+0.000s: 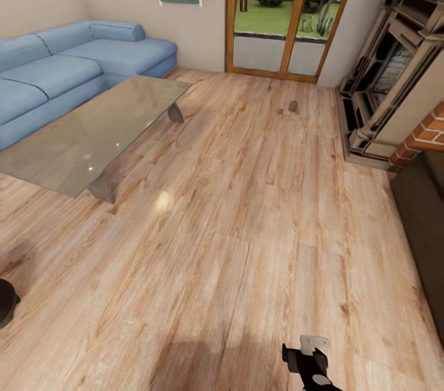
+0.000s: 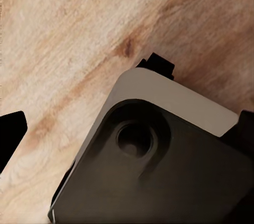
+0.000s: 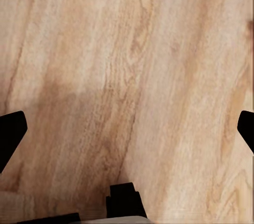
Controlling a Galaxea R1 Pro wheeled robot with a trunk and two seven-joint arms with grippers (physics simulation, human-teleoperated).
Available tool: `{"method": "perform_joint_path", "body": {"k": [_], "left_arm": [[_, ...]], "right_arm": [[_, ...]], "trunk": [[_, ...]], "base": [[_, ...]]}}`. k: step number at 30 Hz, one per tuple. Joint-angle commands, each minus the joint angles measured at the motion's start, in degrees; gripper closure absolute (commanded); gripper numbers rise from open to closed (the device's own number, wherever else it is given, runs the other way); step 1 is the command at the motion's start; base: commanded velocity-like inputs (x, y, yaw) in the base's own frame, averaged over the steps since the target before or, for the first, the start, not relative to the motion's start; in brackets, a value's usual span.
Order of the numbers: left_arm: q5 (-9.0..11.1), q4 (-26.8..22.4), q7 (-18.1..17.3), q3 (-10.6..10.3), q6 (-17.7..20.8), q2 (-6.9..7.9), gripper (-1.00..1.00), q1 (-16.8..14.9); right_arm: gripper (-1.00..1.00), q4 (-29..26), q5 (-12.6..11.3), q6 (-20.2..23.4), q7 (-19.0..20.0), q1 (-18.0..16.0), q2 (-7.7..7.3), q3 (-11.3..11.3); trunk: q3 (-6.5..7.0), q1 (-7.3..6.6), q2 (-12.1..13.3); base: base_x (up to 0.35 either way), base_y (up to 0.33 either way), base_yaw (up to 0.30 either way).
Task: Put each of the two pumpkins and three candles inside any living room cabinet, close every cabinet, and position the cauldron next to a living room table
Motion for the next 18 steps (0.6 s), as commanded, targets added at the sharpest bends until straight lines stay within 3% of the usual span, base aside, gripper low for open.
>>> {"method": "perform_joint_path", "body": {"k": [1,12,18], "left_arm": [[0.4,0.0,0.3,-0.5,-0.2,0.0,-1.0,0.0],[0.4,0.1,0.3,-0.5,-0.2,0.13,-1.0,0.0],[0.4,0.1,0.3,-0.6,-0.3,0.17,-1.0,0.0]], "right_arm": [[-1.0,0.1,-0.4,-0.1,-0.2,0.0,0.01,0.5],[-1.0,0.6,-0.6,-0.3,-0.3,0.0,-0.07,0.4],[-1.0,4.1,-0.8,-1.7,-0.7,0.0,-0.12,0.3]], "trunk": [[0.15,-0.23,0.4],[2.13,-2.64,4.8],[3.2,-3.96,7.2]], "base": [[0.0,0.0,0.0],[0.0,0.0,0.0],[0.0,0.0,0.0]]}}
